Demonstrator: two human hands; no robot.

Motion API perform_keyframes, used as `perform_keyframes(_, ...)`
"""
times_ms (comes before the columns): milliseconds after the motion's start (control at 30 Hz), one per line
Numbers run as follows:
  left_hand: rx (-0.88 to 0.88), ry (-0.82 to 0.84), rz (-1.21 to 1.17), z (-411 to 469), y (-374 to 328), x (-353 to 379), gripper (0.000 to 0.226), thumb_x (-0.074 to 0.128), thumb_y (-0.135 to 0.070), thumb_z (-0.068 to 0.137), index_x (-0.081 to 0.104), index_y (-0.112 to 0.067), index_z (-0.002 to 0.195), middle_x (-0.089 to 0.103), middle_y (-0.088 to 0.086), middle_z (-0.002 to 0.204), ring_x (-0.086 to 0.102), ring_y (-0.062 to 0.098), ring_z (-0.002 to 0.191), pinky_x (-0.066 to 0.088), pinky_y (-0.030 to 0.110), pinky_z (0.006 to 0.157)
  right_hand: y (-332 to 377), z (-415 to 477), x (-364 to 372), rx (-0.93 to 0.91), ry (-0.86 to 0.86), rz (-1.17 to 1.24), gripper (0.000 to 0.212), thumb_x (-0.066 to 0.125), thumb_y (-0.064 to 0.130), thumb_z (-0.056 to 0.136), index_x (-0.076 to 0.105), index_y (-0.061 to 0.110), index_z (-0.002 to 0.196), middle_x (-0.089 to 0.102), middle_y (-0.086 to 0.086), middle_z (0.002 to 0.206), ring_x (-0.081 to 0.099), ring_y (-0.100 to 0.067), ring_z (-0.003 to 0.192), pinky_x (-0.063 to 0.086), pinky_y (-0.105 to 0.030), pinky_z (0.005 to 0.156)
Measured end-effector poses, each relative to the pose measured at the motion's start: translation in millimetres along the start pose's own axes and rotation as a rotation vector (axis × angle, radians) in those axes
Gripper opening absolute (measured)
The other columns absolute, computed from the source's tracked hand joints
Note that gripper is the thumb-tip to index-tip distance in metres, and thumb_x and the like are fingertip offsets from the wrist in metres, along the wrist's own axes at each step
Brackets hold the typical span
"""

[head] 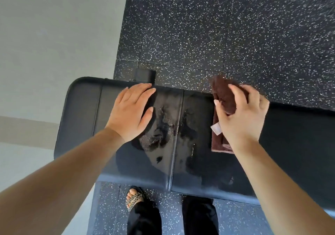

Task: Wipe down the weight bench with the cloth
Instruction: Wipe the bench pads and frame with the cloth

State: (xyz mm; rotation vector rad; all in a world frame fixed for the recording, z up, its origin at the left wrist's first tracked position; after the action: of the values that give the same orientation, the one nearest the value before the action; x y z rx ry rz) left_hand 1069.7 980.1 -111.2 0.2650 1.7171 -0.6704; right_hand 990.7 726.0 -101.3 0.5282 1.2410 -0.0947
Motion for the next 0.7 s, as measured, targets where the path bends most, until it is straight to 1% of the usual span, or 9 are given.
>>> perform_keyframes(33,-0.027,0.003,0.016,-2,13,-2,0.049,0.035,-0.033,0.089,0.046,-0.013,0.132,0.046,0.006,0.138,0.039,0.025,0.126,0.023,0.046,0.109,4,-2,0,0.012,-0.014,0.011,0.041,0.068,0.035,0.083,0.062,0.014,0.118,0.054,-0.014,0.124,0.047,-0.044,0.105,0.033,-0.035,0.091)
perform_keyframes(100,-0.044,0.012,0.053,-7,33,-2,0.048,0.035,-0.033,0.089,0.045,-0.019,0.134,0.045,0.004,0.139,0.04,0.024,0.126,0.02,0.046,0.109,18,-4,3,0.045,-0.029,0.043,0.04,0.069,0.033,0.082,0.062,0.014,0.117,0.055,-0.013,0.123,0.047,-0.043,0.105,0.034,-0.038,0.092)
perform_keyframes(167,-0.027,0.013,0.07,-10,42,0,0.049,0.035,-0.033,0.089,0.044,-0.023,0.136,0.043,0.002,0.141,0.04,0.023,0.126,0.018,0.044,0.11,45,-3,12,0.016,-0.012,0.075,0.04,0.069,0.034,0.082,0.063,0.015,0.116,0.055,-0.013,0.123,0.047,-0.042,0.104,0.033,-0.035,0.092)
perform_keyframes(267,-0.027,-0.011,0.031,-8,44,-1,0.05,0.037,-0.032,0.086,0.044,-0.026,0.135,0.043,0.002,0.141,0.039,0.023,0.126,0.02,0.043,0.109,90,0,29,-0.026,0.055,0.097,0.039,0.069,0.036,0.082,0.063,0.019,0.116,0.055,-0.01,0.123,0.047,-0.038,0.105,0.033,-0.028,0.086)
perform_keyframes(333,-0.017,-0.02,0.024,-8,45,-1,0.05,0.037,-0.032,0.086,0.044,-0.026,0.135,0.043,0.002,0.141,0.039,0.023,0.126,0.021,0.042,0.108,103,1,34,-0.011,0.082,0.092,0.038,0.068,0.036,0.082,0.063,0.021,0.117,0.056,-0.008,0.123,0.047,-0.037,0.106,0.035,-0.027,0.081)
perform_keyframes(467,-0.007,-0.007,0.023,-8,46,0,0.051,0.037,-0.031,0.085,0.044,-0.026,0.135,0.043,0.004,0.14,0.039,0.023,0.125,0.022,0.043,0.107,95,-8,29,-0.075,0.105,0.078,0.039,0.065,0.037,0.082,0.062,0.02,0.118,0.054,-0.006,0.124,0.043,-0.034,0.109,0.045,-0.034,0.075)
perform_keyframes(533,-0.008,0.002,0.026,-8,46,0,0.051,0.036,-0.032,0.085,0.044,-0.026,0.135,0.043,0.004,0.14,0.039,0.023,0.124,0.021,0.042,0.107,90,-23,24,-0.1,0.085,0.055,0.039,0.067,0.036,0.081,0.063,0.019,0.116,0.049,-0.004,0.125,0.038,-0.032,0.107,0.048,-0.037,0.075)
perform_keyframes(600,-0.009,0.012,0.029,-7,46,0,0.051,0.036,-0.033,0.084,0.043,-0.027,0.135,0.043,0.004,0.14,0.039,0.023,0.124,0.019,0.041,0.107,89,-36,24,-0.079,0.077,0.04,0.039,0.067,0.036,0.081,0.062,0.019,0.115,0.042,0.0,0.124,0.035,-0.031,0.104,0.05,-0.04,0.072)
perform_keyframes(700,-0.011,0.007,0.033,-7,47,1,0.051,0.036,-0.033,0.084,0.044,-0.027,0.134,0.044,0.004,0.139,0.04,0.023,0.124,0.02,0.041,0.107,92,-24,30,-0.033,0.056,-0.003,0.038,0.055,0.043,0.083,0.06,0.019,0.113,0.04,-0.001,0.12,0.033,-0.03,0.101,0.051,-0.041,0.068)
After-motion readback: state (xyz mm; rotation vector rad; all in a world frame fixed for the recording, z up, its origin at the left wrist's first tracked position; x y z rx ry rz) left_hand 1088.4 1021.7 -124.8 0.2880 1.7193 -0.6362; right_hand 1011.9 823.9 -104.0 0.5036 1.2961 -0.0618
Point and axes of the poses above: each hand's wrist, its own z-axis towards the middle knuckle, its own x-axis out of the palm, y = z × x, the point moved 7 cm from there along z, towards the middle knuckle
